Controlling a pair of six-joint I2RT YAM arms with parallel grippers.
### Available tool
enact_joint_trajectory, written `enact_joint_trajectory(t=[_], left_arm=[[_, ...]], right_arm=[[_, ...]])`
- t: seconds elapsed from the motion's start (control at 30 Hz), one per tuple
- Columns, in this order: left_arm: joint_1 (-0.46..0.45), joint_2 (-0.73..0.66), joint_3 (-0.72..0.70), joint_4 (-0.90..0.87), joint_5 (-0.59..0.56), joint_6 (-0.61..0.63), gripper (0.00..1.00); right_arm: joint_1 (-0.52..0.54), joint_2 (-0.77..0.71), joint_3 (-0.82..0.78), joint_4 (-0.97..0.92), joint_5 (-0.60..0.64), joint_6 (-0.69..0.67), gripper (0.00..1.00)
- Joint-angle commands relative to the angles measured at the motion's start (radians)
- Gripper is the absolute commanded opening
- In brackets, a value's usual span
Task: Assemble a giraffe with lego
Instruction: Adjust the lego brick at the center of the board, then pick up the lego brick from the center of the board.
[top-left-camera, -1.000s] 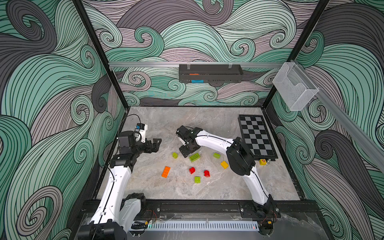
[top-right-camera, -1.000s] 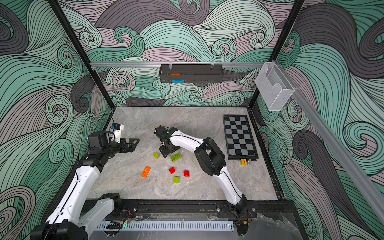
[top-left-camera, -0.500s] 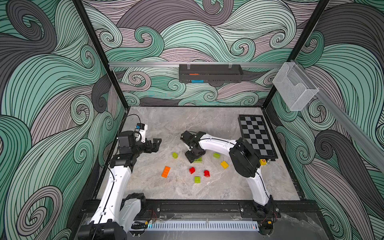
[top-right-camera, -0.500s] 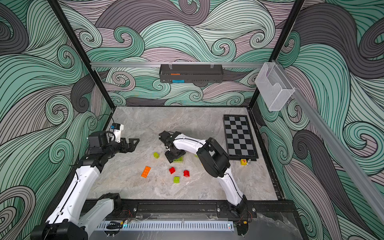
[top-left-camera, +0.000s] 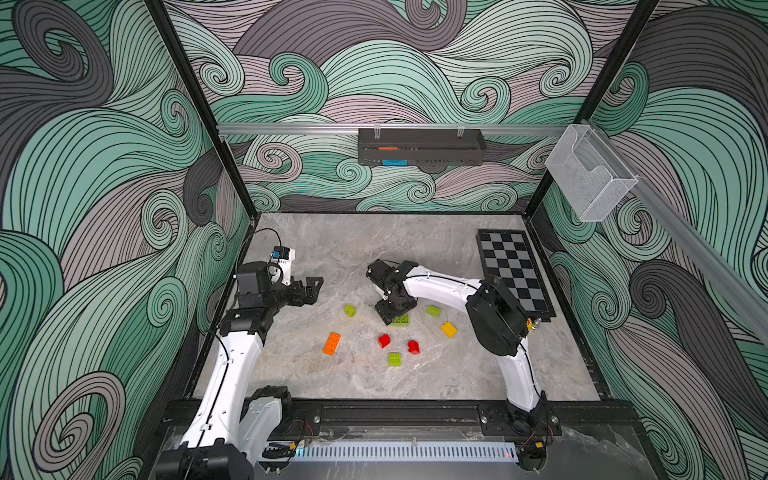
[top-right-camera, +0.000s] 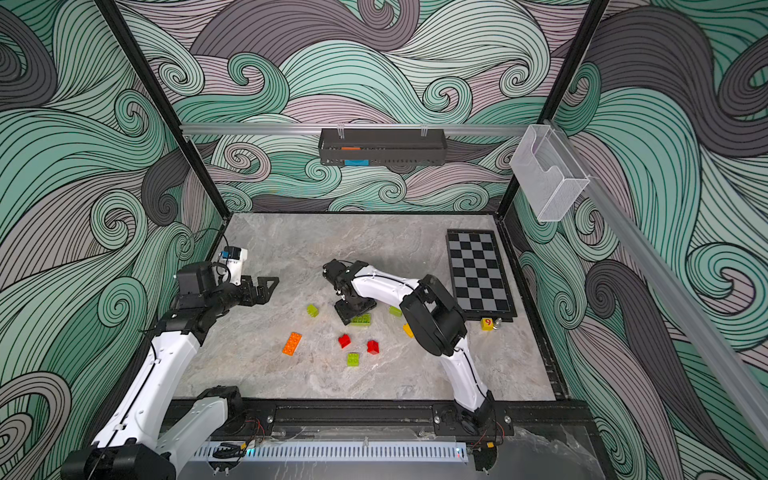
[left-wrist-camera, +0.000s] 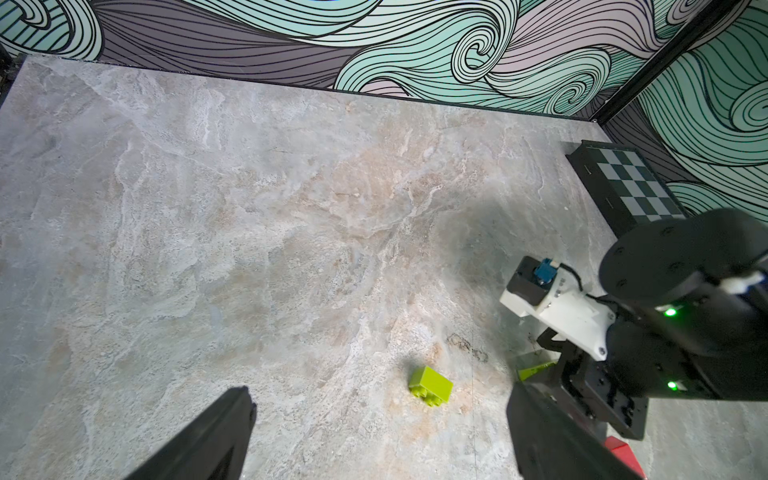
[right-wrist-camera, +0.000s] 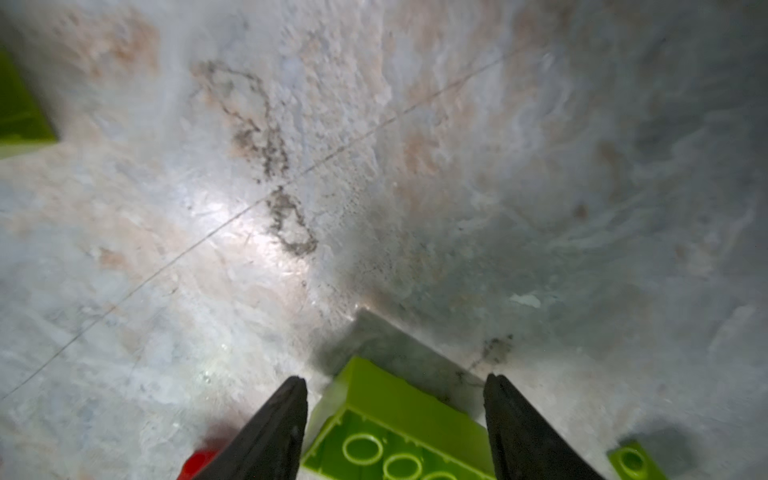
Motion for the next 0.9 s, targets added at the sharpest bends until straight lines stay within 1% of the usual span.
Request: enact_joint_trajectory(t=[0.0, 0.1, 0.3, 0.37, 0.47, 0.57, 0.67, 0.87], left_arm=[[-0.006, -0.001, -0.006, 0.019, 0.021, 0.018, 0.99], [-0.005, -0.003, -0.006, 0.019, 0.021, 0.018, 0.99], [-0.005, -0.006, -0.007, 0.019, 0.025, 0.017, 0.99], [-0.004, -0.006, -0.007, 0.019, 0.024, 0.017, 0.99], [-0.005, -0.006, -0.007, 0.019, 0.025, 0.017, 0.99], [-0.005, -0.005, -0.008, 0.02, 0.027, 0.017, 0.99], [-0.005, -0.005, -0.007, 0.019, 0.027, 0.017, 0.99], [-0.004, -0.002, -0.005, 0.018, 0.029, 0.017, 0.99]], right_arm=[[-0.046, -0.113, 0.072, -0.051, 0.004, -0.042, 0.72], [-0.09, -0.154, 0.056, -0.096, 0.014, -0.103, 0.73], [-0.185, -0.188, -0.038, -0.161, 0.156, -0.203, 0.72], [-0.211, -0.185, -0.067, -0.169, 0.174, -0.22, 0.72], [-0.236, -0.177, -0.091, -0.17, 0.156, -0.234, 0.7], [-0.235, -0.16, -0.082, -0.171, 0.107, -0.238, 0.68], [-0.232, -0.135, -0.067, -0.185, 0.044, -0.246, 0.62], [-0.212, -0.1, -0.074, -0.198, 0.018, -0.263, 0.6]])
